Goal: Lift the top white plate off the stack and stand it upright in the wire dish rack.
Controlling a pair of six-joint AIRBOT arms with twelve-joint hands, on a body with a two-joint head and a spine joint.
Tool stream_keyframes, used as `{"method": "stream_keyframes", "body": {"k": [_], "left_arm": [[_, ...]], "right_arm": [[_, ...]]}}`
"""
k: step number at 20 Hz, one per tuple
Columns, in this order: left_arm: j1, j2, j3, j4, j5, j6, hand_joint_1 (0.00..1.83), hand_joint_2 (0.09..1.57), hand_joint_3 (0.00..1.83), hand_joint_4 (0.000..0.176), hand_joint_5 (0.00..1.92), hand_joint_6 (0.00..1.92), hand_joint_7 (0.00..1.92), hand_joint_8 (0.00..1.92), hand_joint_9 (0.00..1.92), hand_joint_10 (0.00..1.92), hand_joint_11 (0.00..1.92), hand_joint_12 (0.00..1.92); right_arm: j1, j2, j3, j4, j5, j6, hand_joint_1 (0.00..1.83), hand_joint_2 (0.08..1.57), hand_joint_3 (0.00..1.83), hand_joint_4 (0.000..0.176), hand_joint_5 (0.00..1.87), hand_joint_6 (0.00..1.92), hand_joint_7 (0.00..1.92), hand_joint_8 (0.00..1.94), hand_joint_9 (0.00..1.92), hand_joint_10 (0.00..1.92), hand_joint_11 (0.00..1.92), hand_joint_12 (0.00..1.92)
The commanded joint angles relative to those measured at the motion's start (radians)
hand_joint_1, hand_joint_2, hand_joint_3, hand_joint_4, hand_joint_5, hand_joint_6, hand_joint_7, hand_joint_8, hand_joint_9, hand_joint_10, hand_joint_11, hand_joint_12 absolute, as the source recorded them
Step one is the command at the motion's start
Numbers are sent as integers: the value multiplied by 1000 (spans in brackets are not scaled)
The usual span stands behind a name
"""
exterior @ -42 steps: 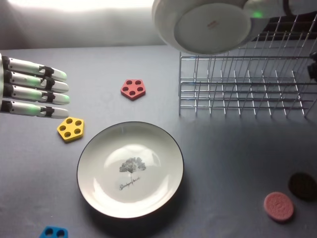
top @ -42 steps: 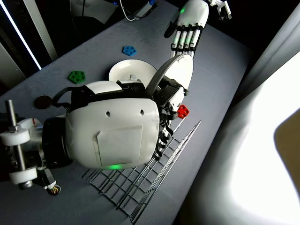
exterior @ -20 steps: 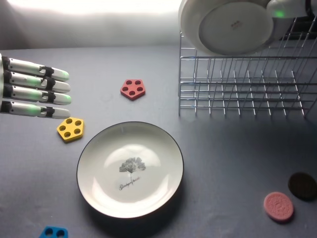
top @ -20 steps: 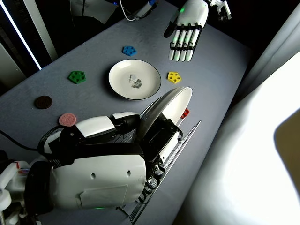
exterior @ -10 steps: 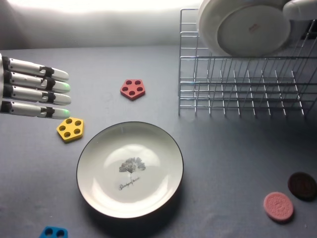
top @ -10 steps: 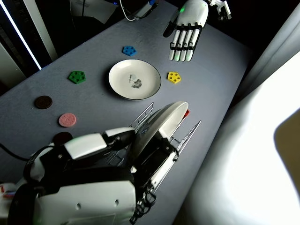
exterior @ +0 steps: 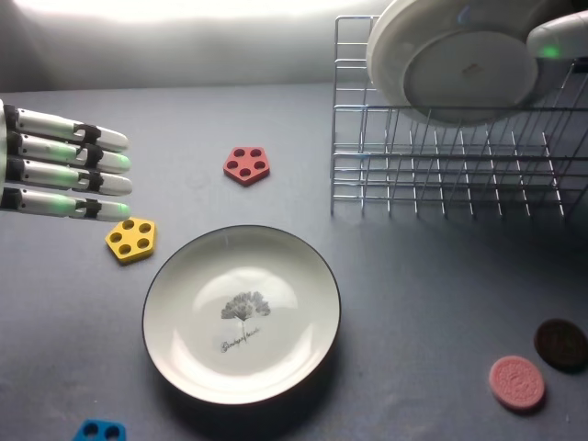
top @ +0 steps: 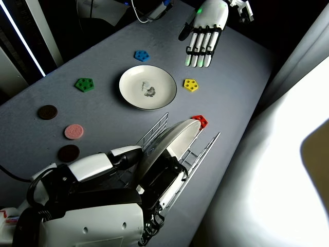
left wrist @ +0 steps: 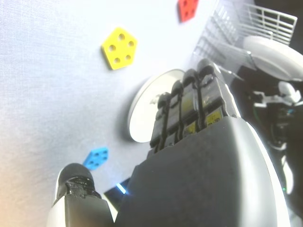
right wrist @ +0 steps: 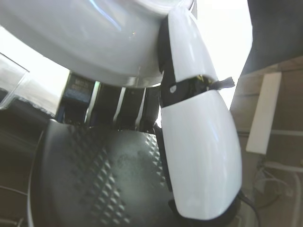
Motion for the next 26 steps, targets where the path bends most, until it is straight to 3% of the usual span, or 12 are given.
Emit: {"method": "stream_keyframes", "body": {"k": [1,17,18,19,20,21,26], "left_arm": [[-23,10,2,-76,-53,6,97,913,0,0,67,7,60,6,47,5,26,115],[-23,10,2,-78,-56,5,74,922,0,0,21,5,11,4,8,3,18,102],[-23,10,2,-78,-56,5,73,924,1,0,30,8,18,7,13,5,20,104],[-23,10,2,-78,-57,5,95,923,0,0,36,9,32,11,27,10,29,109],[-23,10,2,-78,-58,5,95,916,0,0,34,7,35,11,28,9,29,110],[-23,10,2,-78,-59,5,97,917,0,0,33,6,32,9,25,7,30,112],[-23,10,3,-79,-70,6,98,912,0,0,58,2,54,3,50,5,45,140]], "right_arm": [[6,13,13,88,114,31,1493,1076,0,0,867,1126,1038,680,1055,784,979,1348],[-69,-11,45,110,121,32,1497,1051,0,0,909,1037,1120,568,1109,679,1030,1279],[-69,-12,47,110,121,32,1494,1064,2,0,888,1080,1071,654,1067,743,1013,1303],[-69,-14,50,110,121,32,1405,1083,1,0,898,1135,1043,759,1069,858,1058,820],[-69,-16,54,110,121,32,1476,1070,0,0,895,1089,1051,688,1072,770,1013,1218],[-69,-17,58,110,121,32,1489,1071,1,0,885,1094,1038,697,1058,778,999,1307],[-69,-18,66,110,122,32,1489,1095,1,0,854,1161,970,813,978,886,954,1382]]}}
